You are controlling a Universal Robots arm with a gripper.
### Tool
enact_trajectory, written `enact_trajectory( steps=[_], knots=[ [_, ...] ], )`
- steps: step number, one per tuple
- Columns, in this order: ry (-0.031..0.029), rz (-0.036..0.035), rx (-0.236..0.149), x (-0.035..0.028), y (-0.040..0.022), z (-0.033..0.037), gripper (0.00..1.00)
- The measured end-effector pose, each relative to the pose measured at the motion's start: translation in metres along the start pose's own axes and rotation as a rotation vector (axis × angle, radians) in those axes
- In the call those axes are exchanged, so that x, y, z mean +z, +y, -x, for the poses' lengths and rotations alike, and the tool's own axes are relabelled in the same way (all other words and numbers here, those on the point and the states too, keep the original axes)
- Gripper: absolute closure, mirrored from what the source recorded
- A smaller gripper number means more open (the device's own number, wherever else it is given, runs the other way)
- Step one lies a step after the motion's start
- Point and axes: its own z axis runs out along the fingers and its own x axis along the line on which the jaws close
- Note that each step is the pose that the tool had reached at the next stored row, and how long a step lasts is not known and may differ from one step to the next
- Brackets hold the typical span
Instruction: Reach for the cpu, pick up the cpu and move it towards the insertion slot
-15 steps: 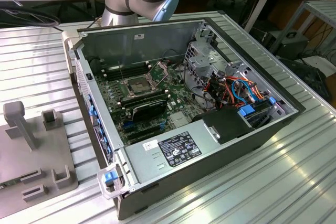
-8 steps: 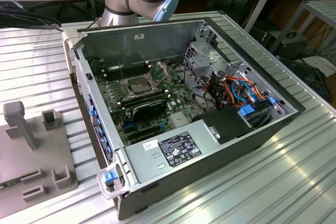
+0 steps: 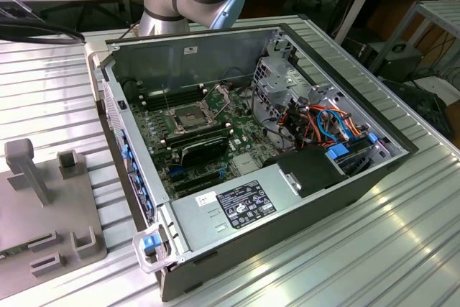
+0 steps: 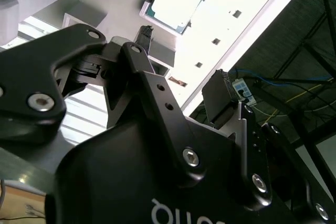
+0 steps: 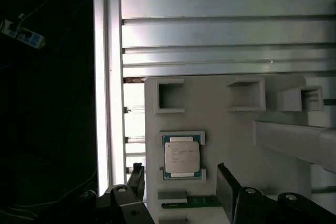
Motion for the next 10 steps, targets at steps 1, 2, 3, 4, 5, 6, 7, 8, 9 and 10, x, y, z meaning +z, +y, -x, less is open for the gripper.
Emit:
enact_trajectory(
  steps=[1,2,3,4,5,6,7,8,9,10],
  knots=[
    [0.0001,0.0003,0.000,0.0004,-0.0004,0.0000,0.34],
    [0.0001,0.0005,0.000,0.0008,-0.0009,0.0000,0.34],
    [0.0002,0.0008,0.000,0.0012,-0.0013,0.0000,0.34],
    [0.0002,0.0011,0.000,0.0016,-0.0018,0.0000,0.34],
    [0.0003,0.0014,0.000,0.0019,-0.0023,0.0000,0.34],
    [0.0002,0.0020,0.000,0.0024,-0.0028,0.0001,0.34],
    [0.0001,0.0024,0.000,0.0029,-0.0032,0.0000,0.34],
    [0.0002,0.0028,0.000,0.0033,-0.0038,0.0000,0.34],
    [0.0005,0.0038,0.000,0.0037,-0.0047,0.0001,0.34],
    [0.0004,0.0047,0.000,0.0041,-0.0053,0.0001,0.34]
  ],
)
